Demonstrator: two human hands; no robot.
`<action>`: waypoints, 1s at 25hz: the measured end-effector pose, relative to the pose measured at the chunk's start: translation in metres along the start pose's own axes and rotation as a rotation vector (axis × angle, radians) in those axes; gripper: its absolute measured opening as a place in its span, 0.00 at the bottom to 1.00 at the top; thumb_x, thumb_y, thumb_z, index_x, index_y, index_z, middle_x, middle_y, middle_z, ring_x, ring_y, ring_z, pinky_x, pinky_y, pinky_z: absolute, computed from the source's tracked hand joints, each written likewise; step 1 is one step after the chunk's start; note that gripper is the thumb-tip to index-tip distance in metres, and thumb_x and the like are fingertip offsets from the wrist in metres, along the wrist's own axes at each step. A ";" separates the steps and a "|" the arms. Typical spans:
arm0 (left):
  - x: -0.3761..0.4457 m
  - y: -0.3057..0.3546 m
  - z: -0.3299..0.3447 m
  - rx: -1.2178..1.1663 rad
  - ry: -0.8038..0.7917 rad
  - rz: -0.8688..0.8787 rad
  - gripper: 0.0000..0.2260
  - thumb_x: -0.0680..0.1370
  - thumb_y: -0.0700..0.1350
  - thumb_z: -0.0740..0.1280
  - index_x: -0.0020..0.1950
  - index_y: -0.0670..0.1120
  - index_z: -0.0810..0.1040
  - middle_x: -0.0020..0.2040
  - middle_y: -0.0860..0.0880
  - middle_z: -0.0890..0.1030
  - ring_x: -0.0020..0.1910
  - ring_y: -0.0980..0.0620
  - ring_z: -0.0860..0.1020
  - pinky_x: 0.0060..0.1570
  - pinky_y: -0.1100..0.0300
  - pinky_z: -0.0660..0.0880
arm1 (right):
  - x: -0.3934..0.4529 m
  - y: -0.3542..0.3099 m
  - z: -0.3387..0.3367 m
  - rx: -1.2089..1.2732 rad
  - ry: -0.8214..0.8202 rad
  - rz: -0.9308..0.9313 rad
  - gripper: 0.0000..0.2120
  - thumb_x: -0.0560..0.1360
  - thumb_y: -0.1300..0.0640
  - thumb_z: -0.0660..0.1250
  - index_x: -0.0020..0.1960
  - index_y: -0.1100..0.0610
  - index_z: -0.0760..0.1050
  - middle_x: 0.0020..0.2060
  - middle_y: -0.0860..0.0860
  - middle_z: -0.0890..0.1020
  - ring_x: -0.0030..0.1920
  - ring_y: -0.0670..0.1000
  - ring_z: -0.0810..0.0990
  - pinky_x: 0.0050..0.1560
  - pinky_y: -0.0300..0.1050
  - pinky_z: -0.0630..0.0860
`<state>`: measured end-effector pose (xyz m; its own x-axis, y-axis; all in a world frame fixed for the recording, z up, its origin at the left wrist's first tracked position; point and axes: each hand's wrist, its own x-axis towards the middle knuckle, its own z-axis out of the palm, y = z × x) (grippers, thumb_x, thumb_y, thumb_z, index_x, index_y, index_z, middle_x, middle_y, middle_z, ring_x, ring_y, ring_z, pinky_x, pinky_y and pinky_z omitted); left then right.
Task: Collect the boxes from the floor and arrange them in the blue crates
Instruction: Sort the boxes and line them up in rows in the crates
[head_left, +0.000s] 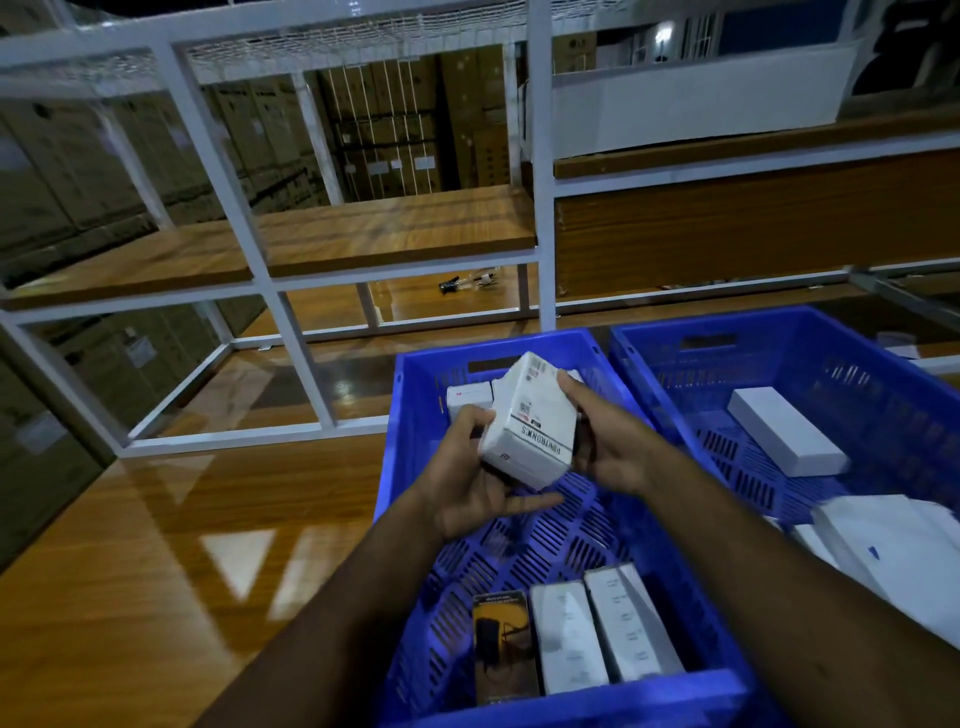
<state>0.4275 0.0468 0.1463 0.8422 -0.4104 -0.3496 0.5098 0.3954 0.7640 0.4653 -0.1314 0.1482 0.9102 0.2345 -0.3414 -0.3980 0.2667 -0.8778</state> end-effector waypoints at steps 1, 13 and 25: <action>0.000 0.000 0.001 -0.010 -0.009 -0.013 0.24 0.80 0.54 0.57 0.71 0.43 0.75 0.64 0.38 0.80 0.60 0.38 0.79 0.56 0.36 0.79 | -0.001 0.001 0.002 0.017 -0.012 0.002 0.22 0.77 0.40 0.65 0.60 0.56 0.80 0.55 0.58 0.83 0.57 0.59 0.81 0.58 0.56 0.78; 0.007 0.003 -0.010 -0.058 0.334 -0.123 0.23 0.78 0.57 0.68 0.61 0.38 0.74 0.50 0.39 0.77 0.46 0.42 0.81 0.35 0.46 0.84 | -0.003 0.003 0.013 -0.221 -0.074 -0.443 0.25 0.70 0.66 0.74 0.65 0.56 0.72 0.59 0.50 0.80 0.60 0.49 0.79 0.52 0.47 0.81; 0.007 0.011 -0.027 0.179 0.304 0.027 0.18 0.76 0.45 0.68 0.66 0.43 0.79 0.52 0.42 0.84 0.41 0.46 0.82 0.38 0.57 0.77 | -0.006 0.007 0.019 -0.405 0.002 -0.569 0.19 0.72 0.62 0.75 0.61 0.54 0.76 0.55 0.53 0.78 0.59 0.50 0.77 0.50 0.38 0.79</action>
<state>0.4437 0.0704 0.1378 0.8825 -0.1281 -0.4525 0.4703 0.2416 0.8488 0.4550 -0.1137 0.1506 0.9649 0.1599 0.2084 0.2145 -0.0221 -0.9765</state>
